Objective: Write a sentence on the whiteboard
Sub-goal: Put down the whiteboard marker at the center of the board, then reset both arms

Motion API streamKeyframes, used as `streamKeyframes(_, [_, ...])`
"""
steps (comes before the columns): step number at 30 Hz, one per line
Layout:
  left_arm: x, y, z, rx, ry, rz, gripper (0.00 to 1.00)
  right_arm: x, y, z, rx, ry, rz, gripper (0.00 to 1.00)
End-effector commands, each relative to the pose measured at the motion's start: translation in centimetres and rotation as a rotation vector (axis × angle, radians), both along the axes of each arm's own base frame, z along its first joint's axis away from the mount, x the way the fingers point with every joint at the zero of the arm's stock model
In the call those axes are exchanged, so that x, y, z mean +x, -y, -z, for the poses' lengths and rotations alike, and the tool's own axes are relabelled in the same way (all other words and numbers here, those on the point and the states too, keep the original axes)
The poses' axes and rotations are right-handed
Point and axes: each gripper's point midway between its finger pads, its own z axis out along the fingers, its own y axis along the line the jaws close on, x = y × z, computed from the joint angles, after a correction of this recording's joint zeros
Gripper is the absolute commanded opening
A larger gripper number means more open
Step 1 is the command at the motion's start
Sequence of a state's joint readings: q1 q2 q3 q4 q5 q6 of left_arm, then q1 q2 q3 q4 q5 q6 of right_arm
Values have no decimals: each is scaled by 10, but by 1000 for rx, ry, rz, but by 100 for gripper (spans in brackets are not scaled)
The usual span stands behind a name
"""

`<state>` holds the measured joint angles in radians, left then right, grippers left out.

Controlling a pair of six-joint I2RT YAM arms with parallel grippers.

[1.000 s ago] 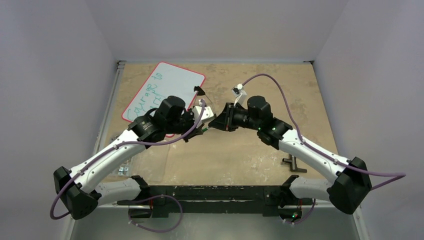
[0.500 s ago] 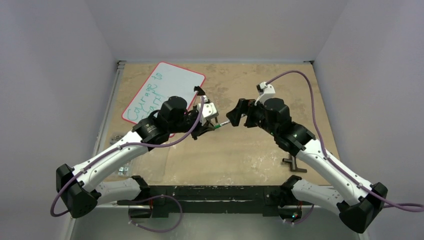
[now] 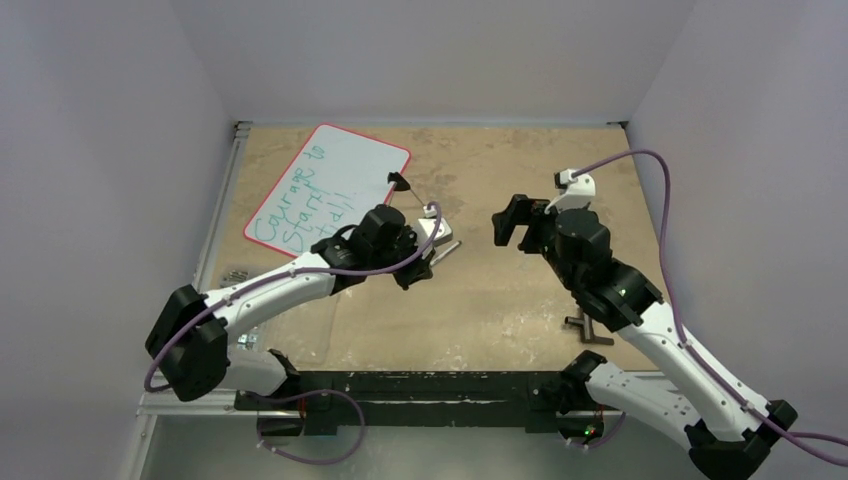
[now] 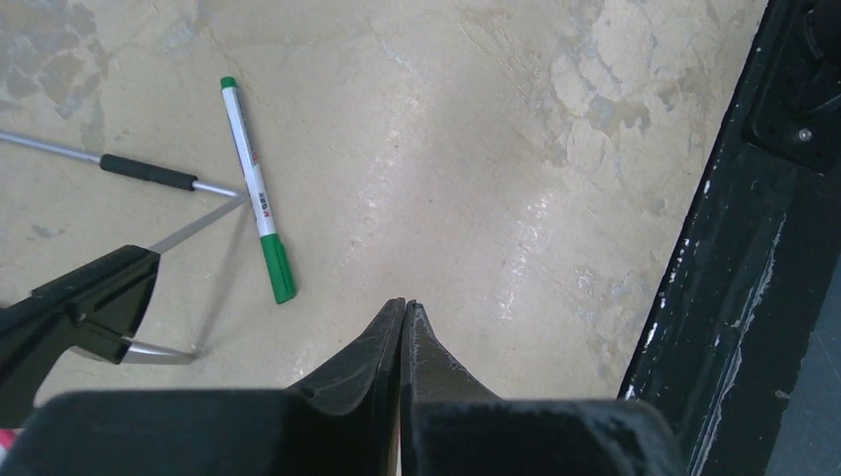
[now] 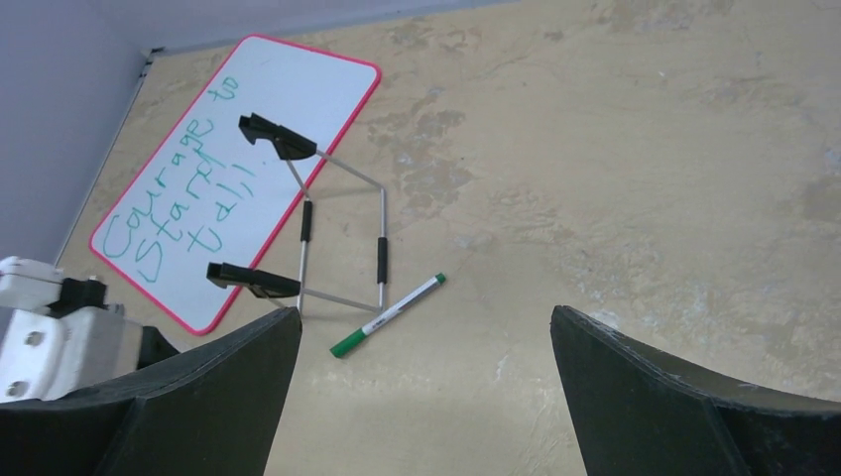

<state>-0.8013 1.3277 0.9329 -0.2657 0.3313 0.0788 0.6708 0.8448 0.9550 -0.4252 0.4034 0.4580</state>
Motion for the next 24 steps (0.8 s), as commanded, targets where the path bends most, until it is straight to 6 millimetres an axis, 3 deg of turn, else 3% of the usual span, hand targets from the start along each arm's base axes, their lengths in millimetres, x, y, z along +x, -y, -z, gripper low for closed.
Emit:
streamKeyframes(1, [8, 13, 8, -42, -13, -30, 0, 0, 17, -9, -19, 46, 61, 99])
streamKeyframes(6, [9, 12, 5, -42, -15, -44, 1, -1, 19, -11, -16, 55, 62, 99])
streamKeyframes(7, [10, 11, 1, -40, -9, -49, 5, -1, 17, -11, -12, 60, 52, 99])
streamKeyframes(10, [12, 6, -11, -36, 12, -75, 30, -2, 10, -13, 11, 83, 16, 99])
streamKeyframes(13, [16, 1, -28, -33, 28, -107, 72, -2, 5, -21, 32, 115, -10, 99])
streamKeyframes(17, [15, -8, -59, -24, 45, -131, 97, -1, 1, -22, 21, 129, -37, 99])
streamKeyframes(24, [32, -61, -117, 17, 189, -343, 100, 1, -6, -22, 44, 147, -57, 99])
